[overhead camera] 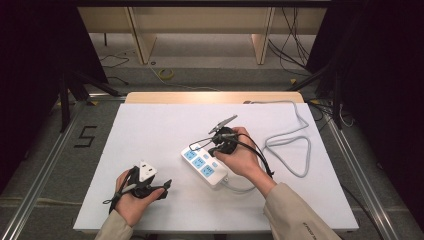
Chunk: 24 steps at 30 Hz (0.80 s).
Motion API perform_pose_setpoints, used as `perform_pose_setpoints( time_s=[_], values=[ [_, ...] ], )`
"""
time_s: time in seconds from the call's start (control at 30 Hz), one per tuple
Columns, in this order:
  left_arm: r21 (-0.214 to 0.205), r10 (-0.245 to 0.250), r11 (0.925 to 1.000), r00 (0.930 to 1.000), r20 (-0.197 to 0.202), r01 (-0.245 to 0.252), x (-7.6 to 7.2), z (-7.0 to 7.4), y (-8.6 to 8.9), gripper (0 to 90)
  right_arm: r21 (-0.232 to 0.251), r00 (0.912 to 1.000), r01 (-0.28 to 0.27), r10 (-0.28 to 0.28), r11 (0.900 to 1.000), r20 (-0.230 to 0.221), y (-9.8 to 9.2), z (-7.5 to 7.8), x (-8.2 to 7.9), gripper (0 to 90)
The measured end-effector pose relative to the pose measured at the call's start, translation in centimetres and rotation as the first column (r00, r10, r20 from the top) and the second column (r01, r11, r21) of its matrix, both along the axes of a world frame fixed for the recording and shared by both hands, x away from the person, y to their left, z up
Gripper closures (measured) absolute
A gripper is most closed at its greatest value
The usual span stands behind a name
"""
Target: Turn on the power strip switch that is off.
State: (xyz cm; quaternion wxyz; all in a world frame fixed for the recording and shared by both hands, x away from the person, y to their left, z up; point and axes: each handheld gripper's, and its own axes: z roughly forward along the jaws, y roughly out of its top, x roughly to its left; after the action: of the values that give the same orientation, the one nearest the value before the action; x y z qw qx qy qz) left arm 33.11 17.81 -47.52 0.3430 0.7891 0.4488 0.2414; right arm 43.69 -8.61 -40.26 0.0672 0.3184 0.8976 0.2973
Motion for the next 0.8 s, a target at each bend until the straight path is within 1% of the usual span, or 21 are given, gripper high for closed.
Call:
perform_pose_setpoints(
  time_s=[0.2,0.43,0.53,0.6,0.63,0.77,0.8],
  values=[
    [-0.004,0.002,1.0000,1.0000,0.002,-0.002,0.0,0.0,0.0,23.9,-0.005,1.0000,0.002,-0.002,1.0000,-0.001,0.4,0.1,0.4,90.0],
    [-0.007,0.004,1.0000,1.0000,0.003,-0.004,0.0,0.0,0.0,23.9,-0.010,0.9999,0.011,-0.011,0.9999,-0.012,0.6,-0.2,1.0,90.0],
    [-0.001,-0.001,1.0000,1.0000,0.000,0.001,0.0,0.0,0.0,23.9,-0.011,0.9998,0.014,-0.014,0.9998,-0.010,0.7,-0.2,1.2,90.0],
    [-0.007,0.004,1.0000,1.0000,0.004,-0.004,0.0,0.0,0.0,24.0,-0.013,0.9999,0.008,-0.008,0.9999,-0.007,0.7,-0.2,1.4,90.0],
    [-0.007,0.003,1.0000,1.0000,0.003,-0.003,0.0,0.0,0.0,24.0,-0.014,0.9996,0.022,-0.022,0.9997,-0.017,0.8,-0.1,1.3,90.0],
    [-0.007,0.003,1.0000,1.0000,0.003,-0.003,0.0,0.0,0.0,24.0,-0.019,0.9996,0.022,-0.022,0.9996,-0.016,1.1,-0.1,1.6,90.0],
    [-0.008,0.004,1.0000,1.0000,0.004,-0.004,0.0,0.0,0.0,24.0,-0.022,0.9998,0.015,-0.015,0.9997,-0.011,1.1,-0.1,1.7,90.0]
  ],
)
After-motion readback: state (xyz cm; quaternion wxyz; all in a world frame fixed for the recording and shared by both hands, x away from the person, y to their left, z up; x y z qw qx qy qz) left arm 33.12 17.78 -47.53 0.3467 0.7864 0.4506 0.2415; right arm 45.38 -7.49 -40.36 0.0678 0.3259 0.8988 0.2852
